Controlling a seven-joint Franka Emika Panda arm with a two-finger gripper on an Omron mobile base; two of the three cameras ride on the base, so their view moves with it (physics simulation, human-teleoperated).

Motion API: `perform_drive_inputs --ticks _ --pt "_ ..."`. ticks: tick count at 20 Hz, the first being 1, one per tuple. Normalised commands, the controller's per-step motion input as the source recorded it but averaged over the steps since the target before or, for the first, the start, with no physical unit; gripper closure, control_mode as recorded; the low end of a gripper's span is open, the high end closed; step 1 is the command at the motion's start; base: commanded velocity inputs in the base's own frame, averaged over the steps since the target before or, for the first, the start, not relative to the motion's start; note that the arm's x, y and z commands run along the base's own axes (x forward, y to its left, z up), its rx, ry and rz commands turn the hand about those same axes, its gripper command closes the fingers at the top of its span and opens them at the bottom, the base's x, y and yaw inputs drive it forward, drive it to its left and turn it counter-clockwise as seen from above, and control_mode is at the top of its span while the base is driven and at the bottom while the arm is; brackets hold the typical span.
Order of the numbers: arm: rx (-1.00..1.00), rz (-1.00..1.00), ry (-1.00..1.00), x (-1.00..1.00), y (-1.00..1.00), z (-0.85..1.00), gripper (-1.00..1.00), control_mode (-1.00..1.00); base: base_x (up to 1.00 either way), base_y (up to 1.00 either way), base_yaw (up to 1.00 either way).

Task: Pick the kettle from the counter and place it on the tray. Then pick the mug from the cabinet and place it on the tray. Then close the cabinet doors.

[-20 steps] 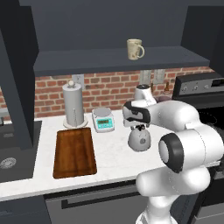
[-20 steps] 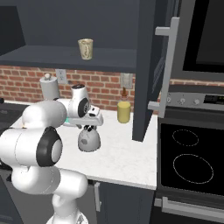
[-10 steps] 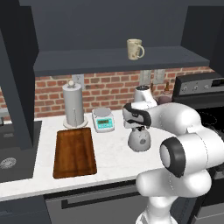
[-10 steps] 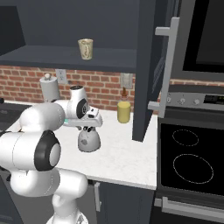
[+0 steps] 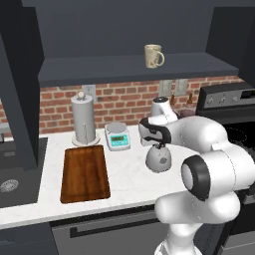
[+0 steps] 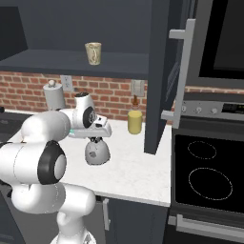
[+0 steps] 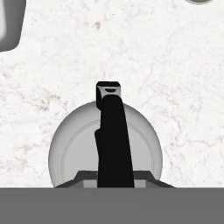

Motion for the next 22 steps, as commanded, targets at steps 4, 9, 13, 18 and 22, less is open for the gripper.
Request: perform_drive_inputs --ticks 4,9,13,18,22 --pt "0.00 0.00 0.00 -0.21 0.06 0.03 1.00 -1.00 0.00 0.00 0.00" --pt "0.00 0.00 0.00 -0.52 0.25 0.31 1.00 -1.00 0.00 0.00 0.00" --pt "0.00 0.00 0.00 -0.58 0.42 0.38 1.00 -1.00 0.00 0.00 0.00" --pt "0.00 0.00 0.00 -0.40 0.54 0.39 1.00 -1.00 0.00 0.00 0.00" --pt "0.00 0.02 0.00 -0.34 0.68 0.19 1.00 -1.00 0.00 0.00 0.00"
